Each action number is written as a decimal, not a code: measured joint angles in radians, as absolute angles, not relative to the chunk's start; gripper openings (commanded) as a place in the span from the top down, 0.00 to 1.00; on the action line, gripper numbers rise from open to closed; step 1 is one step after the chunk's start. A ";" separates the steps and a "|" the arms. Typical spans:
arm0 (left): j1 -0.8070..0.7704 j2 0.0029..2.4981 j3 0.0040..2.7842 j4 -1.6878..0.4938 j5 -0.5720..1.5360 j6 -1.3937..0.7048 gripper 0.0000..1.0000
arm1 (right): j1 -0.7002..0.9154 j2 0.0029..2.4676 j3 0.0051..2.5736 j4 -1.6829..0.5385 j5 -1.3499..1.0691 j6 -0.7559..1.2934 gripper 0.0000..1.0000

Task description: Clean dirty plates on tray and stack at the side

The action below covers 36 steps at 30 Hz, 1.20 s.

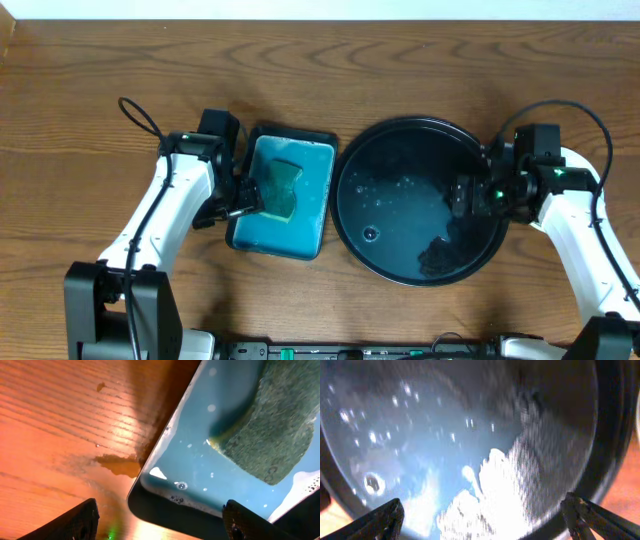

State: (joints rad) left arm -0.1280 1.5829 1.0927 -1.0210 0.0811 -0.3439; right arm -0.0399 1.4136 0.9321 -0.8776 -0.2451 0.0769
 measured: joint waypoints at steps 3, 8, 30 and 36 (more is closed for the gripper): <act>-0.128 1.520 1.037 -1.005 0.083 -0.344 0.20 | -0.039 1.363 0.918 -0.890 -0.238 0.075 0.01; -0.128 1.301 0.902 -0.935 0.084 -0.344 0.19 | -0.033 1.143 0.806 -0.816 -0.220 0.073 0.01; -0.131 0.693 0.695 -0.804 0.092 -0.371 0.18 | -0.027 0.562 0.568 -0.698 -0.190 0.070 0.01; -0.131 0.702 0.695 -0.804 0.092 -0.371 0.18 | -0.027 0.562 0.567 -0.698 -0.190 0.070 0.01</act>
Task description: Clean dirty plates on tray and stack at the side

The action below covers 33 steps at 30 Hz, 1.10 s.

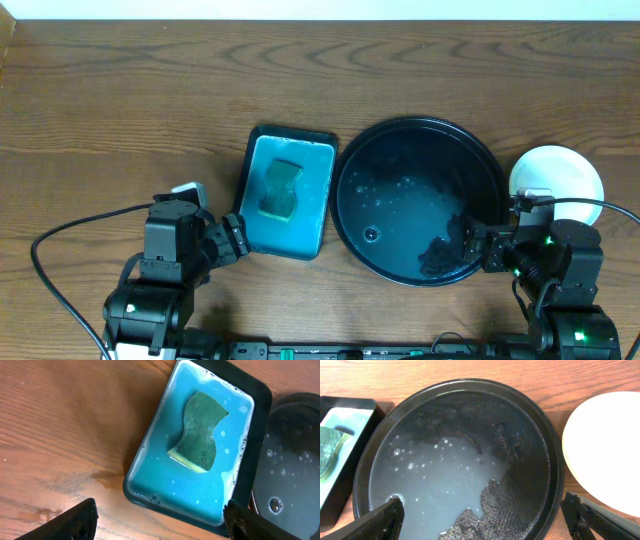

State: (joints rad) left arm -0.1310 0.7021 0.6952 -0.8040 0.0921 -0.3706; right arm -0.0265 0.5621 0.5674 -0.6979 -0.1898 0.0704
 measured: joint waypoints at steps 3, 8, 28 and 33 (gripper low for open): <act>-0.131 0.703 0.695 -0.804 0.092 -0.371 0.18 | -0.027 0.562 0.567 -0.698 -0.190 0.070 0.01; -0.131 0.705 0.695 -0.804 0.092 -0.371 0.18 | -0.027 0.561 0.567 -0.698 -0.179 0.070 0.01; -0.131 0.705 0.694 -0.805 0.095 -0.371 0.18 | 0.070 0.016 0.033 0.135 -0.155 0.013 0.01; -0.131 0.705 0.694 -0.804 0.095 -0.371 0.17 | 0.070 0.011 0.007 0.054 -0.079 0.013 0.01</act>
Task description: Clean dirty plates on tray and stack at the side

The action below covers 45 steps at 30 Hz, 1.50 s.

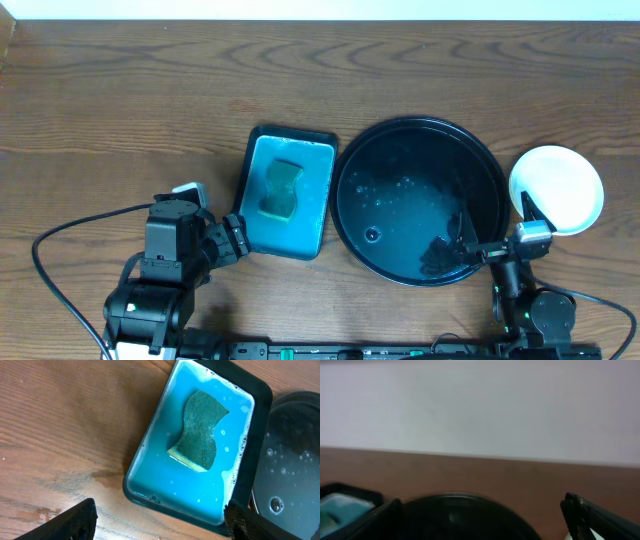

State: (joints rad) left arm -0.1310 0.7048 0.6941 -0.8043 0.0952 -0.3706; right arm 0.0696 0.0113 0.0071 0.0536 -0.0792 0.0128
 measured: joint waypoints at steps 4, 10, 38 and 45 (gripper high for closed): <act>-0.131 0.705 0.694 -0.804 0.095 -0.371 0.18 | 0.070 0.013 0.007 -0.070 -0.033 0.011 0.01; -0.131 0.705 0.694 -0.804 0.098 -0.371 0.17 | 0.070 0.012 0.007 -0.070 -0.017 0.010 0.01; -0.131 0.705 0.694 -0.827 0.086 -0.358 0.10 | 0.070 0.012 0.007 -0.070 -0.007 0.010 0.01; -0.131 0.626 0.692 -0.897 0.061 -0.339 0.10 | 0.070 0.012 0.007 -0.070 -0.007 0.010 0.01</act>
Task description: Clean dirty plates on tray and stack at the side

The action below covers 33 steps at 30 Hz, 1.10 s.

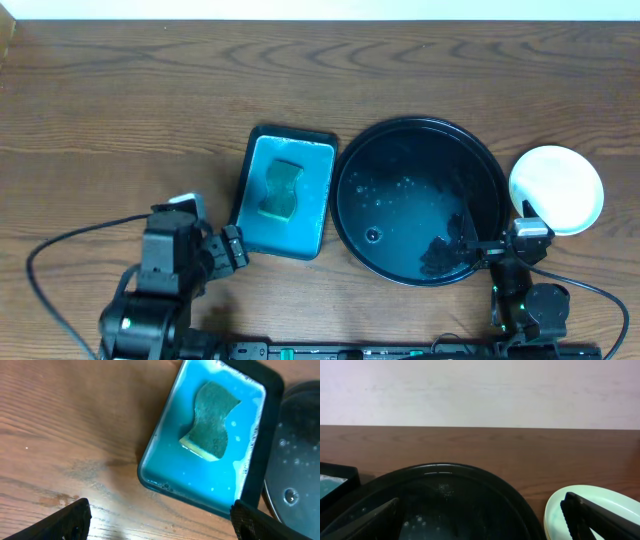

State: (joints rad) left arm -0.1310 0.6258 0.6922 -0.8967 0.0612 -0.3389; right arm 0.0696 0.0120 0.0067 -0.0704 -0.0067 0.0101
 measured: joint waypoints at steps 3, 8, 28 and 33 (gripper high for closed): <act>-0.131 0.544 0.662 -0.912 0.058 -0.339 0.10 | 0.070 0.012 0.007 -0.070 -0.007 0.010 0.01; -0.102 0.381 0.524 -0.762 0.052 -0.302 0.10 | 0.070 0.012 0.007 -0.071 -0.006 0.010 0.01; -0.055 0.010 0.006 0.014 0.045 -0.145 0.09 | 0.070 0.012 0.007 -0.070 -0.003 0.010 0.01; -0.054 0.010 0.012 -0.021 0.049 -0.105 0.09 | 0.070 0.012 0.007 -0.070 -0.003 0.010 0.01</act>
